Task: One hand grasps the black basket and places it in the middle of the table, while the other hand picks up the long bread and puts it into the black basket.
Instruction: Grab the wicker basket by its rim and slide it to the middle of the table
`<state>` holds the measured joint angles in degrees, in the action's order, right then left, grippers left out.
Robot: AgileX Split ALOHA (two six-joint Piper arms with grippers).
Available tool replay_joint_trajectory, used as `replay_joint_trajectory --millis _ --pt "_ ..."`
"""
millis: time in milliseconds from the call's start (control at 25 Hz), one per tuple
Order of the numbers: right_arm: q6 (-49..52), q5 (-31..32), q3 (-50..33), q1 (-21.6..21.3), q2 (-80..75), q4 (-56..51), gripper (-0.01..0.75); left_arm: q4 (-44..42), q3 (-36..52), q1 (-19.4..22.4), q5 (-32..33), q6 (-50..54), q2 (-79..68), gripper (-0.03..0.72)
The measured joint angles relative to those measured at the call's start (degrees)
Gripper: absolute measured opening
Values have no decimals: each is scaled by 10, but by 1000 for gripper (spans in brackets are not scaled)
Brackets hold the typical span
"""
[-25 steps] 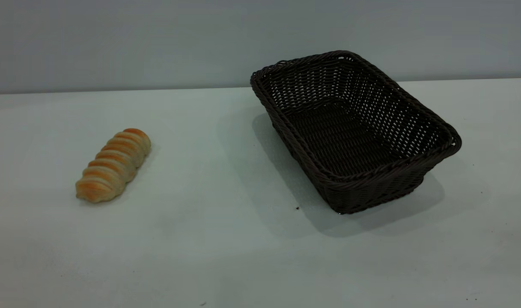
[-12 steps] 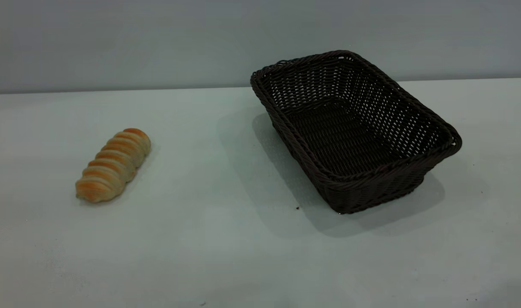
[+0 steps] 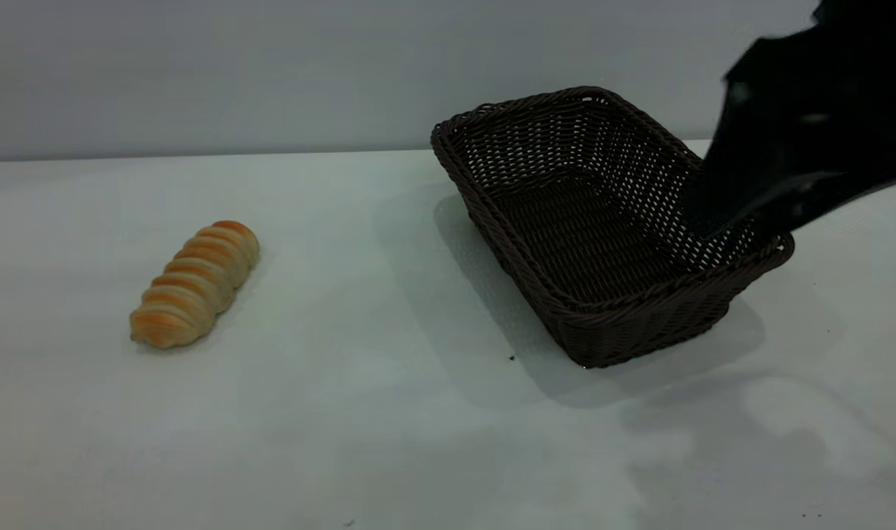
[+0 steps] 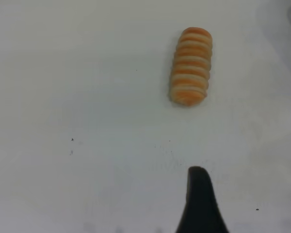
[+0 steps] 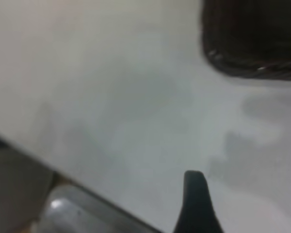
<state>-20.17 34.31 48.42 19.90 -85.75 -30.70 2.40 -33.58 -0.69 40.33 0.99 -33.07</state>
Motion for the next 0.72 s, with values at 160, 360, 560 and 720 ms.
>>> replay_joint_trajectory --millis 160,360,560,720 --pt "84 -28 1 0 -36 -18 566 0 0 0 0 0 0 542" --pt "158 -49 3 0 -82 -30 558 0 0 0 0 0 0 542" --pt "254 -122 3 0 -135 -41 550 0 0 0 0 0 0 542" --pt "294 -189 4 -1 -166 -93 550 0 0 0 2 0 0 542"
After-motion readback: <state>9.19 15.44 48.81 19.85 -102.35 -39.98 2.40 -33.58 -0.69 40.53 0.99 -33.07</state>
